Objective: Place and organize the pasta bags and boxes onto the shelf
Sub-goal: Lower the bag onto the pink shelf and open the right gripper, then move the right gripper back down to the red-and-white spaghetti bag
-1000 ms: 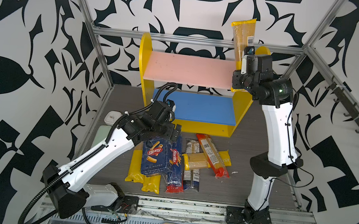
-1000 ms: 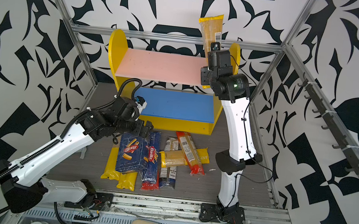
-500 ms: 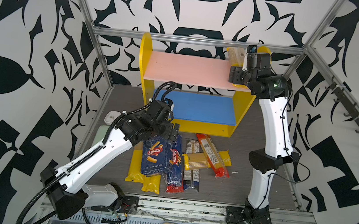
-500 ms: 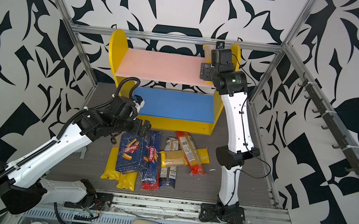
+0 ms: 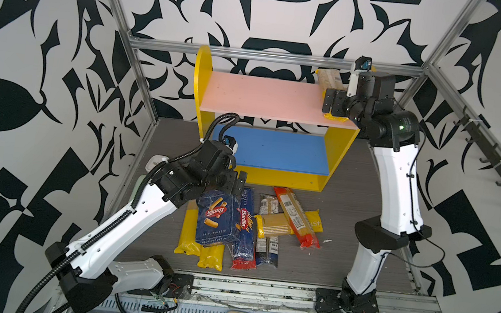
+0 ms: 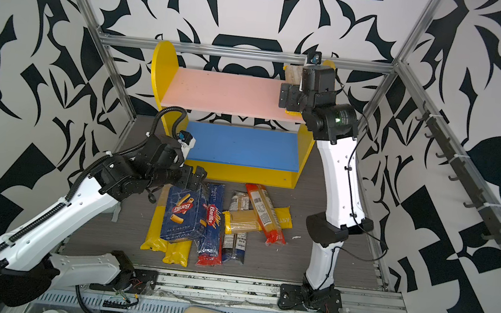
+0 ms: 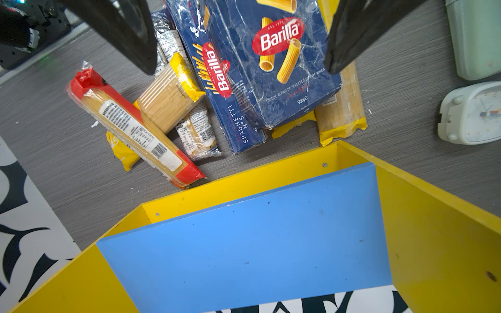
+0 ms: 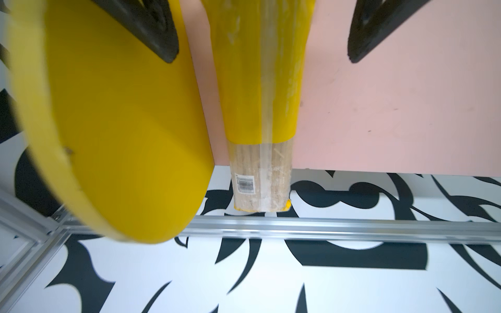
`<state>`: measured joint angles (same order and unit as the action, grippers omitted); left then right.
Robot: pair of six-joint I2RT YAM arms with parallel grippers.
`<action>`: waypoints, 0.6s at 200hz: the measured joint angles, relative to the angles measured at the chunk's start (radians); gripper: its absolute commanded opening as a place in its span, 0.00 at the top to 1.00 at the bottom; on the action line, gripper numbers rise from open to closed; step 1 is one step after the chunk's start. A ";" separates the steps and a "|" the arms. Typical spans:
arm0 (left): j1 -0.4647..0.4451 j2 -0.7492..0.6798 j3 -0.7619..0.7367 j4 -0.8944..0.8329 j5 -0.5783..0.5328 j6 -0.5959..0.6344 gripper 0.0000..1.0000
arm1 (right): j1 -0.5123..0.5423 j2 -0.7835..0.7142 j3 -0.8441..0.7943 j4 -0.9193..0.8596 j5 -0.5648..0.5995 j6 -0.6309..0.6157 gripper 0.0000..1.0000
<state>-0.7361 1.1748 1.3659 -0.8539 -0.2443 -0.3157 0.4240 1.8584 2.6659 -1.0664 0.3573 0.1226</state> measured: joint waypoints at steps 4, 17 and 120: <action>0.000 -0.008 -0.002 0.000 -0.002 -0.001 0.01 | 0.013 -0.017 -0.018 0.005 0.006 -0.001 0.00; 0.000 -0.035 -0.011 0.000 -0.004 -0.002 0.01 | 0.063 -0.086 -0.087 0.019 0.025 -0.004 0.00; 0.000 -0.161 -0.180 0.020 0.046 -0.067 0.01 | 0.706 -0.665 -1.212 0.026 0.351 0.358 0.00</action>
<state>-0.7361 1.0138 1.1862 -0.8337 -0.1986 -0.3824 1.1297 1.1938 1.4540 -1.0401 0.7078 0.4808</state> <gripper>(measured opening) 0.992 0.997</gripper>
